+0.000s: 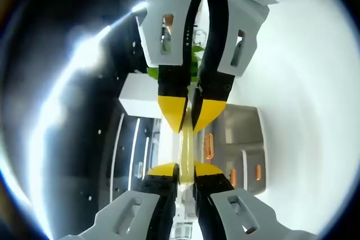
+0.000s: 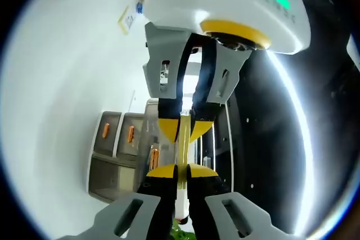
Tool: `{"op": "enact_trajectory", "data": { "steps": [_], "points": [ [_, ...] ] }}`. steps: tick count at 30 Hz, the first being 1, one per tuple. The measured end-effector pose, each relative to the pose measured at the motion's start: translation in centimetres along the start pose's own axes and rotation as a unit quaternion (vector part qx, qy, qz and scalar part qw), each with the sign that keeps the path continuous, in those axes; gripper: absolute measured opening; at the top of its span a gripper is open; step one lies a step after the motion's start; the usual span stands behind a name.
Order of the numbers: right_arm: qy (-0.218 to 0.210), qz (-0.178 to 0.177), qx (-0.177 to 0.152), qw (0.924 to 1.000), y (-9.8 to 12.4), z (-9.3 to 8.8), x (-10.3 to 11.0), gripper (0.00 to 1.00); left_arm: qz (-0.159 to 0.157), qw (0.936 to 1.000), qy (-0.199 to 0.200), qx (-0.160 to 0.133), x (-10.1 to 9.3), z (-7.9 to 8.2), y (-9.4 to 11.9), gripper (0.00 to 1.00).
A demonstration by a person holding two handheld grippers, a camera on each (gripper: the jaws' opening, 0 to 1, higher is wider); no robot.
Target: Pick up the scattered pens and sticky notes one by one and arrange them into an orderly layout on the desk, lining the pens up parallel to each other and squaring the sticky note stack until the whole desk area is clear and organized
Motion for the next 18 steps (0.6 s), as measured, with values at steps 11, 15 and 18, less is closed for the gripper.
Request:
{"op": "enact_trajectory", "data": {
  "steps": [11,15,18],
  "points": [
    [-0.043,0.032,0.011,0.9985,-0.2,-2.2,0.4,0.08,0.002,0.9996,0.021,0.017,0.1,-0.8,-0.1,0.07],
    [-0.055,0.040,0.010,0.9977,-0.1,-2.3,0.4,0.08,0.003,0.9996,0.023,0.016,0.1,-0.4,-0.2,0.07],
    [-0.080,0.062,0.005,0.9949,0.0,-2.6,0.5,0.08,0.001,0.9998,0.017,0.012,-0.3,0.3,-0.1,0.09]
  ]
}}
Point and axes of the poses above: the point that each gripper's makers call its tool centre point, and the gripper's own axes: y roughly backward along the fingers, x roughly to its left, z roughly out of its top, the point moved 4 cm from there along y, roughly backward along the fingers, and after that the axes turned 9 degrees about y, right-handed, at the moved point
